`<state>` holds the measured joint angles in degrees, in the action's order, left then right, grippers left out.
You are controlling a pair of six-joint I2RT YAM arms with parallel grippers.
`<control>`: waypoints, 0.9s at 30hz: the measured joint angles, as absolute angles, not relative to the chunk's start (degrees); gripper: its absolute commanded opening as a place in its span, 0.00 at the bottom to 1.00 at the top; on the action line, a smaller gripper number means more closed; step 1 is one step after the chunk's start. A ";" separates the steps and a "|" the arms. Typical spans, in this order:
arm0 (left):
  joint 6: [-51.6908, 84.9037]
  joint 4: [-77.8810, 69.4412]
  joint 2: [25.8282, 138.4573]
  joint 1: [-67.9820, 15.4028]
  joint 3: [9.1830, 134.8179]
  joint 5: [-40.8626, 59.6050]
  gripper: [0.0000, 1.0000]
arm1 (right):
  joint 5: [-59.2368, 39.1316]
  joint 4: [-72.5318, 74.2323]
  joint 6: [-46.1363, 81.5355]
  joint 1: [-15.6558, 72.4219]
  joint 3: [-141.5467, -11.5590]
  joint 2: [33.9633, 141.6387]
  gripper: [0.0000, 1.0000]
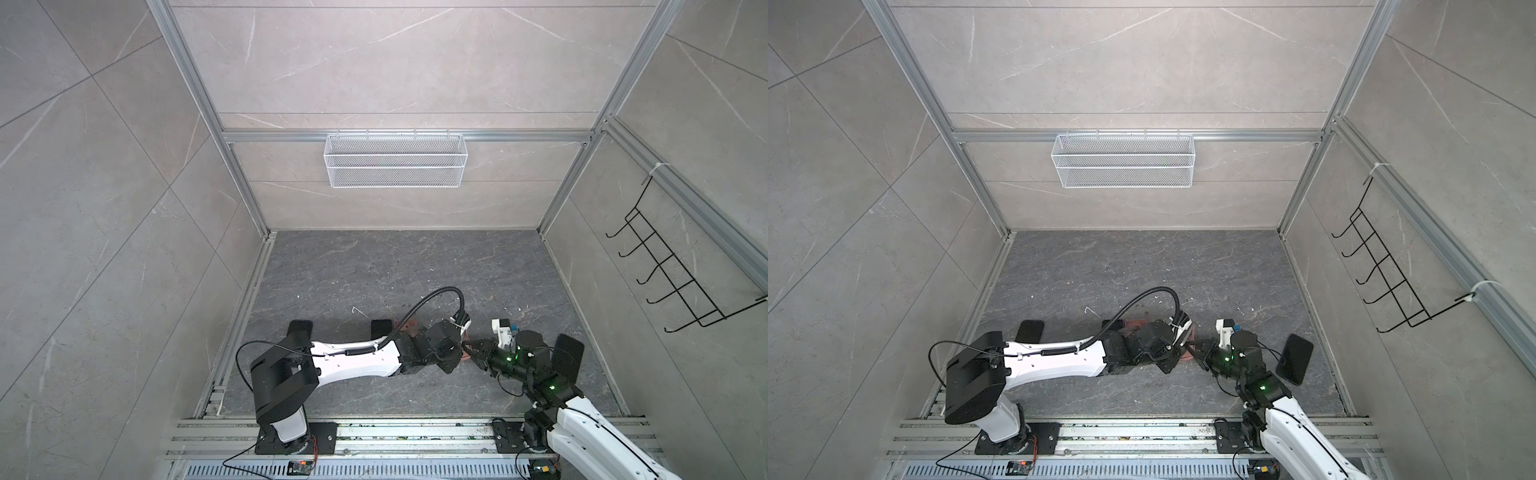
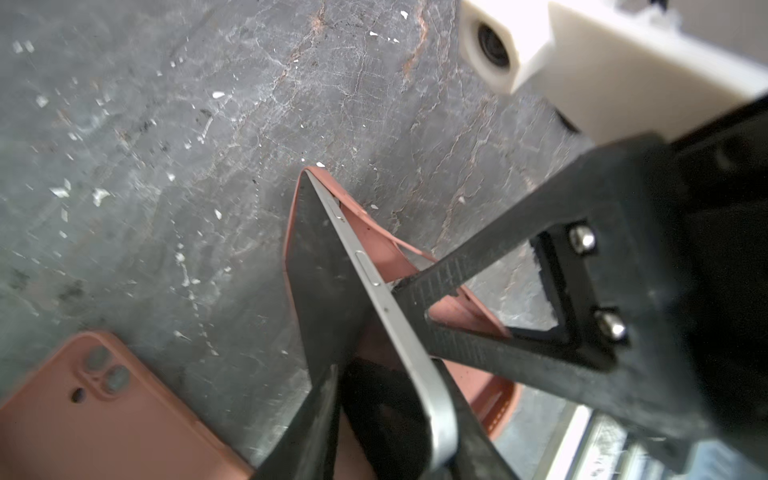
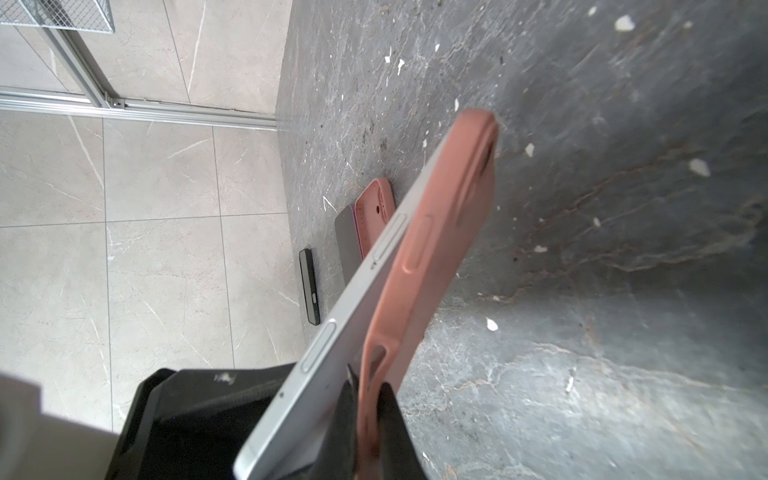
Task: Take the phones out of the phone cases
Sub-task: 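Pull the pink case away with the right gripper while the left holds the phone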
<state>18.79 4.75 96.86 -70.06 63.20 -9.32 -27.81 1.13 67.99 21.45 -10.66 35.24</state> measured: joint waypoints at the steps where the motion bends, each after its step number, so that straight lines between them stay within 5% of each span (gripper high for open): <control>1: 18.61 4.86 96.95 -70.22 63.20 -10.04 0.19 | -27.86 0.84 68.01 21.45 -10.63 35.14 0.00; 8: 17.50 6.02 96.90 -71.57 63.20 -16.62 0.09 | -27.53 -1.19 67.90 21.41 -10.70 33.41 0.00; 27: 9.76 23.16 98.61 -79.59 70.65 -44.07 0.06 | -15.33 -27.49 55.46 21.41 -22.24 41.17 0.00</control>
